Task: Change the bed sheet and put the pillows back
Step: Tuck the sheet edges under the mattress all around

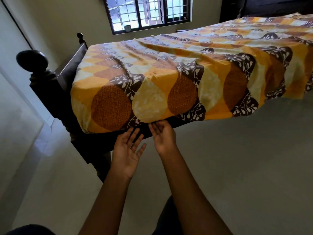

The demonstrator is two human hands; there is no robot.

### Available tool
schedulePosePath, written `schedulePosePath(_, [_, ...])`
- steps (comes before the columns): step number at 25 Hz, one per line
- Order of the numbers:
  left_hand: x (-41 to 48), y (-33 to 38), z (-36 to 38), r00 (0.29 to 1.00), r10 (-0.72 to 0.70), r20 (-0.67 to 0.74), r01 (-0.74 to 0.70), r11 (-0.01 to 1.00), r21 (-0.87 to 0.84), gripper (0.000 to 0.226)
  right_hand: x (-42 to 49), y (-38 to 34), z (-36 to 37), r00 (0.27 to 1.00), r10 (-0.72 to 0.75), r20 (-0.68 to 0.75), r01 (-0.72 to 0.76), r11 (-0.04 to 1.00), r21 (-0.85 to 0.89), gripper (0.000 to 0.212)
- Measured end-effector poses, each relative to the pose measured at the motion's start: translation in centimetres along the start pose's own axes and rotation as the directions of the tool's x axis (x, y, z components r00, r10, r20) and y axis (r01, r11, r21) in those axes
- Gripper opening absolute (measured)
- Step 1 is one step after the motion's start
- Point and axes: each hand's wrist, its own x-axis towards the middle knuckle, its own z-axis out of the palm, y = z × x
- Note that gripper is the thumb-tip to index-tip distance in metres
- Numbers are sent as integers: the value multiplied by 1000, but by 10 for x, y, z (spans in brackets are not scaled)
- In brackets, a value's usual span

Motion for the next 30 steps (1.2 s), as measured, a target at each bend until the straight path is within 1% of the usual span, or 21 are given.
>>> schedulePosePath(2, [-12, -7, 13, 999, 24, 39, -32, 974, 224, 34, -16, -14, -24, 999, -29, -21, 24, 974, -225, 21])
schedulePosePath(3, [-18, -10, 21, 997, 30, 75, -54, 940, 336, 32, -24, -25, -35, 998, -58, -20, 49, 947, -318, 21])
schedulePosePath(4, [-22, -12, 31, 993, 38, 108, -83, 885, 458, 28, -32, -37, -44, 995, -94, -25, 77, 916, -394, 20])
schedulePosePath(5, [-24, -13, 41, 988, 53, 147, -129, 805, 579, 24, -38, -51, -51, 990, -139, -32, 109, 882, -459, 19])
schedulePosePath(6, [-25, -12, 56, 976, 71, 205, -195, 704, 683, 23, -43, -67, -58, 981, -191, -32, 149, 849, -507, 19])
schedulePosePath(7, [-22, -12, 73, 954, 78, 290, -280, 581, 764, 24, -47, -83, -63, 970, -240, -24, 189, 817, -545, 19])
schedulePosePath(8, [-18, -11, 90, 914, 65, 400, -390, 407, 826, 26, -49, -99, -66, 961, -277, -20, 216, 791, -572, 19])
schedulePosePath(9, [-13, -9, 107, 855, 21, 518, -513, 180, 839, 28, -49, -114, -69, 951, -307, -28, 234, 776, -586, 18])
schedulePosePath(10, [-6, -6, 124, 781, -37, 624, -625, -31, 780, 29, -46, -127, -71, 940, -339, -38, 254, 769, -587, 17])
schedulePosePath(11, [5, -5, 140, 701, -78, 709, -709, -181, 682, 30, -39, -139, -71, 926, -376, -43, 283, 762, -582, 15])
schedulePosePath(12, [15, -4, 153, 631, -100, 769, -762, -267, 590, 31, -30, -150, -72, 911, -410, -45, 311, 755, -576, 14])
schedulePosePath(13, [25, -4, 163, 570, -112, 814, -800, -304, 518, 32, -20, -160, -72, 897, -440, -50, 335, 747, -574, 13])
schedulePosePath(16, [59, -19, 206, 409, -138, 902, -885, -302, 355, 31, 20, -199, -76, 825, -558, -90, 420, 713, -561, 15])
schedulePosePath(18, [89, -32, 244, 315, -191, 930, -912, -333, 240, 32, 51, -229, -79, 758, -631, -165, 460, 697, -550, 13])
schedulePosePath(20, [117, -46, 294, 231, -258, 938, -925, -356, 130, 41, 81, -264, -82, 693, -694, -196, 499, 658, -565, 10])
schedulePosePath(22, [139, -58, 340, 178, -273, 945, -935, -345, 77, 47, 101, -296, -87, 650, -739, -180, 519, 604, -605, 8])
schedulePosePath(24, [163, -71, 383, 142, -234, 962, -941, -333, 58, 36, 119, -331, -99, 564, -811, -156, 507, 489, -710, 7])
schedulePosePath(25, [175, -77, 401, 141, -231, 963, -941, -333, 58, 32, 127, -347, -105, 525, -837, -155, 490, 446, -749, 9])
schedulePosePath(28, [199, -100, 448, 118, -259, 959, -941, -338, 25, 34, 147, -401, -124, 405, -897, -176, 385, 342, -857, 24])
schedulePosePath(30, [208, -119, 474, 128, -272, 954, -939, -344, 28, 34, 154, -433, -135, 348, -913, -212, 276, 316, -908, 29])
